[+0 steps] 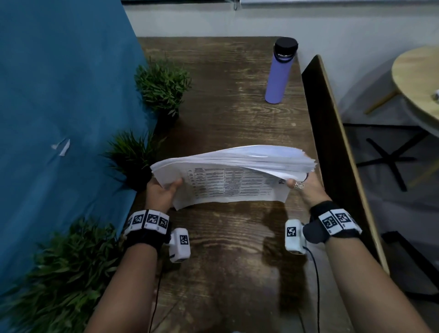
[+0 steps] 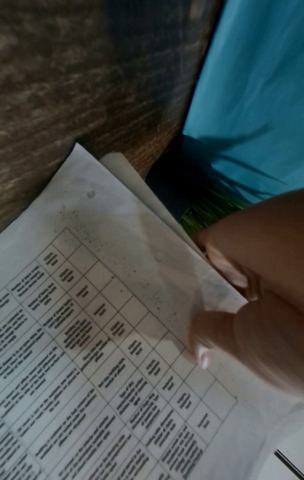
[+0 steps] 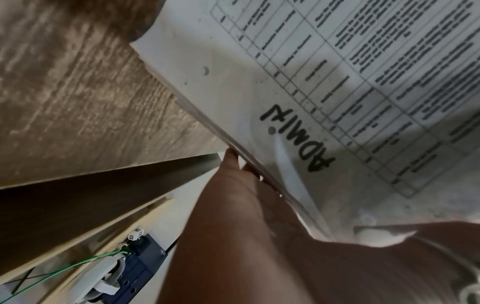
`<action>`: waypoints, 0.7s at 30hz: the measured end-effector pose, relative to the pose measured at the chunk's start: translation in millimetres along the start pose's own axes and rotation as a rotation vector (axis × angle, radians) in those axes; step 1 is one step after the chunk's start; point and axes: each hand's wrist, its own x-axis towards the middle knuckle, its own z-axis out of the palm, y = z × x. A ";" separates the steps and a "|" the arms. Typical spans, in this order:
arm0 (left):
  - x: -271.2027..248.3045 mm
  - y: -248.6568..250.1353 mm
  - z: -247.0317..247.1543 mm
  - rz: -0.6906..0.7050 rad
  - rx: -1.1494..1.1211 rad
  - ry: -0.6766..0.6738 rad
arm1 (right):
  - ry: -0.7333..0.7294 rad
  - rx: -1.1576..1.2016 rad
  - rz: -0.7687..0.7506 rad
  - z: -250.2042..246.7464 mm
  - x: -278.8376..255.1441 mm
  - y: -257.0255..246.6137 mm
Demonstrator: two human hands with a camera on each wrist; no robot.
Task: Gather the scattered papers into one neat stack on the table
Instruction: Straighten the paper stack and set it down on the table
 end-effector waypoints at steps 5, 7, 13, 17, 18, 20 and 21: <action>0.8 1.5 0.3 0.010 0.011 0.001 | -0.100 -0.045 0.040 -10.3 3.0 4.6; 1.7 1.5 -0.6 0.010 0.034 0.005 | -0.180 -0.169 0.074 -11.7 1.9 4.3; 3.6 5.8 -1.9 -0.010 0.006 -0.004 | -0.176 -0.417 0.100 -10.4 8.9 -4.8; 4.5 4.9 -1.3 -0.025 0.023 -0.011 | -0.031 -0.232 0.130 -7.3 15.3 -3.7; 5.1 4.8 -0.6 -0.030 0.023 -0.004 | 0.010 -0.175 0.152 -4.9 17.8 -6.2; 6.0 5.4 0.8 -0.026 0.027 0.008 | 0.057 -0.150 0.165 1.6 19.6 -12.0; 5.9 6.0 1.2 -0.013 0.029 0.014 | 0.074 -0.179 0.129 4.6 19.4 -12.4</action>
